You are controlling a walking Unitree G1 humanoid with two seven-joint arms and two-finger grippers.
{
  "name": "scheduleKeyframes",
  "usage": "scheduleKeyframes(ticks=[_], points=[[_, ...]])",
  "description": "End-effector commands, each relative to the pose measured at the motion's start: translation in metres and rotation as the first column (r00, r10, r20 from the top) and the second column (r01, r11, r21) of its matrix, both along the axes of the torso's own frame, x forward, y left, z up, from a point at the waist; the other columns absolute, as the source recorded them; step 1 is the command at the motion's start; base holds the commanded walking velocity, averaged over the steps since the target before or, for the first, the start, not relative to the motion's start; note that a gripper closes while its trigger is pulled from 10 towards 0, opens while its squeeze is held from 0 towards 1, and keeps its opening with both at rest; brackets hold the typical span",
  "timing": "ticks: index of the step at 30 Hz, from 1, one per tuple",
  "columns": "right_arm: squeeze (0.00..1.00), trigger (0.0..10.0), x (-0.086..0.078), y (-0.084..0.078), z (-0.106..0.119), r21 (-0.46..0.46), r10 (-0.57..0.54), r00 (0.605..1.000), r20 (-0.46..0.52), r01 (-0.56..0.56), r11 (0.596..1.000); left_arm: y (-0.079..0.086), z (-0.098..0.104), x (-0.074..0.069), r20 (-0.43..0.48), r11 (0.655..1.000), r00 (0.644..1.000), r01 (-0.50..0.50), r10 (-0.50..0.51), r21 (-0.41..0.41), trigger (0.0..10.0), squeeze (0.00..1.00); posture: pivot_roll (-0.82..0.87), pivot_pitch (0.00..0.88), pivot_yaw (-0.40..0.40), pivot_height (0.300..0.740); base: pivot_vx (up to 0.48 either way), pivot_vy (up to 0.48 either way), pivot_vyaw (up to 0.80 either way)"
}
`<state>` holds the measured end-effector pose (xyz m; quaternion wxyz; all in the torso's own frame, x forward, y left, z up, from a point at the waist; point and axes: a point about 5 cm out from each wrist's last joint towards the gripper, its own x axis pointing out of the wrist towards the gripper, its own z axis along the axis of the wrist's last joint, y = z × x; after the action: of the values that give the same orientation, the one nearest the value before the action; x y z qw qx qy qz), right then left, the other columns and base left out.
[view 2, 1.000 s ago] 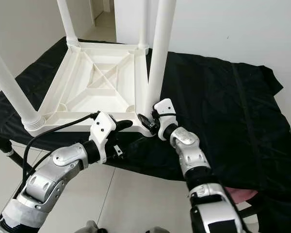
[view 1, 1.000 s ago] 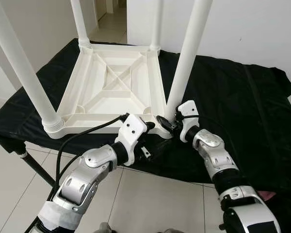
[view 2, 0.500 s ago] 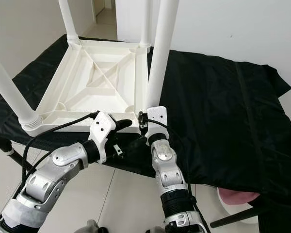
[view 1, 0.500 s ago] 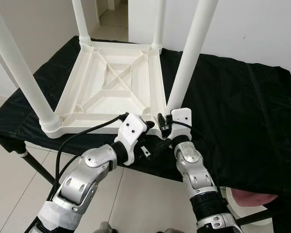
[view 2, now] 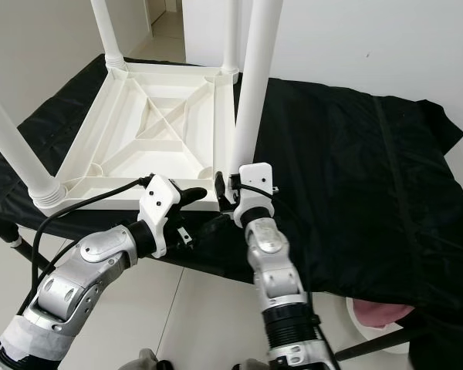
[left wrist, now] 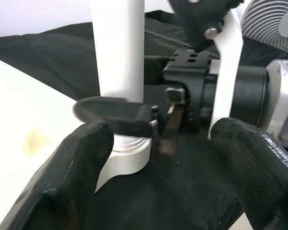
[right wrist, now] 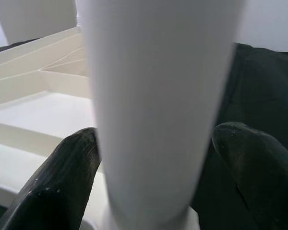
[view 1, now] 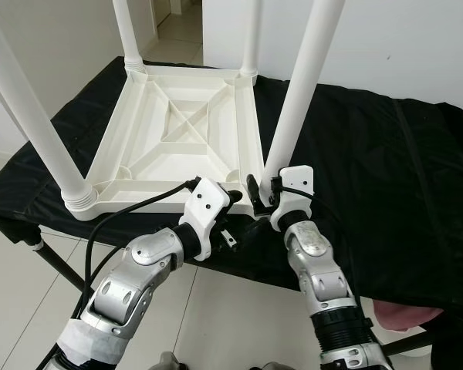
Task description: Building children table
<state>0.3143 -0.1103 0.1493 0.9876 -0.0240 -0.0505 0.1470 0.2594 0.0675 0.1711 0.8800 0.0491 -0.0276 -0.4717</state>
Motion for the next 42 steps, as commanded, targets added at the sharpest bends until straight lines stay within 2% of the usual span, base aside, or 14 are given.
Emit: scheduleKeyframes(ticks=[1,4,7,10,15,18,23,25,26,28,29,40,41,42], points=[[0.0,10.0,0.003,-0.007,0.0,0.009,0.06,0.998,-0.02,-0.06,0.998,-0.001,0.001,-0.001,0.0,1.0,1.0,0.028,-0.028,0.009,10.0,0.0,-0.08,0.045,0.006,0.74,0.0,0.0,0.0],[0.0,10.0,0.004,-0.01,0.0,0.013,0.086,0.996,-0.028,-0.086,0.996,-0.001,0.001,0.0,0.0,1.0,1.0,0.028,-0.028,0.009,10.0,0.0,-0.08,0.044,0.007,0.74,0.0,0.0,0.0],[0.0,10.0,0.009,-0.024,0.002,-0.112,0.275,0.961,-0.021,-0.275,0.955,-0.001,0.002,0.0,0.002,0.999,0.999,0.032,-0.032,0.011,10.0,0.0,-0.08,0.039,0.009,0.74,0.0,0.0,0.0],[0.0,10.0,0.009,-0.026,0.002,-0.138,0.296,0.955,-0.023,-0.296,0.945,-0.001,0.002,0.0,0.003,0.999,0.999,0.033,-0.033,0.012,10.0,0.0,-0.08,0.039,0.009,0.74,0.0,0.0,0.0],[0.0,10.0,0.023,-0.025,-0.001,-0.197,0.465,0.881,-0.091,-0.474,0.859,-0.002,0.003,0.001,0.008,0.999,0.999,0.036,-0.036,0.01,10.0,0.0,-0.08,0.03,0.013,0.74,0.0,0.0,0.0],[0.0,10.0,0.026,-0.021,-0.005,-0.2,0.511,0.85,-0.126,-0.527,0.826,-0.001,0.003,0.002,0.01,0.999,0.999,0.034,-0.034,0.011,10.0,0.0,-0.07,0.026,0.012,0.74,0.0,0.0,0.0],[0.0,10.0,0.032,-0.017,-0.007,-0.203,0.524,0.84,-0.141,-0.543,0.815,-0.001,0.004,0.001,0.013,0.999,0.999,0.03,-0.031,0.011,10.0,0.0,-0.07,0.024,0.011,0.74,0.0,0.0,0.0],[0.0,9.4,0.034,-0.016,-0.008,-0.206,0.527,0.837,-0.146,-0.547,0.811,-0.001,0.004,0.001,0.013,1.0,0.999,0.029,-0.029,0.01,10.0,0.0,-0.07,0.024,0.011,0.74,0.0,0.0,0.0],[0.0,1.2,0.038,-0.011,-0.009,-0.199,0.538,0.828,-0.159,-0.561,0.804,0.0,0.004,0.001,0.014,1.0,1.0,0.023,-0.023,0.01,10.0,0.0,-0.05,0.021,0.007,0.74,0.0,0.0,0.0],[0.0,1.2,0.039,-0.01,-0.01,-0.192,0.543,0.824,-0.16,-0.566,0.802,0.0,0.004,0.001,0.014,1.0,1.0,0.022,-0.022,0.01,10.0,0.0,-0.05,0.021,0.007,0.74,0.0,0.0,0.0],[0.0,0.0,0.04,-0.011,-0.012,-0.189,0.555,0.813,-0.176,-0.581,0.791,0.001,0.004,0.001,0.014,1.0,1.0,0.019,-0.019,0.009,10.0,0.0,-0.05,0.021,0.007,0.74,0.0,0.0,0.0],[0.0,0.0,0.042,-0.019,-0.016,-0.194,0.563,0.805,-0.188,-0.592,0.782,0.0,0.004,0.001,0.014,1.0,1.0,0.023,-0.023,0.008,10.0,0.0,-0.06,0.024,0.009,0.74,0.0,0.0,0.0],[0.0,4.0,0.042,-0.02,-0.017,-0.196,0.561,0.807,-0.184,-0.59,0.784,-0.001,0.004,0.001,0.014,1.0,1.0,0.024,-0.024,0.008,10.0,0.0,-0.06,0.024,0.009,0.74,0.0,0.0,0.0],[0.0,10.0,0.043,-0.022,-0.017,-0.197,0.529,0.83,-0.177,-0.557,0.807,-0.001,0.004,0.001,0.013,1.0,1.0,0.026,-0.026,0.007,10.0,0.0,-0.06,0.029,0.003,0.74,0.0,0.0,0.0]])
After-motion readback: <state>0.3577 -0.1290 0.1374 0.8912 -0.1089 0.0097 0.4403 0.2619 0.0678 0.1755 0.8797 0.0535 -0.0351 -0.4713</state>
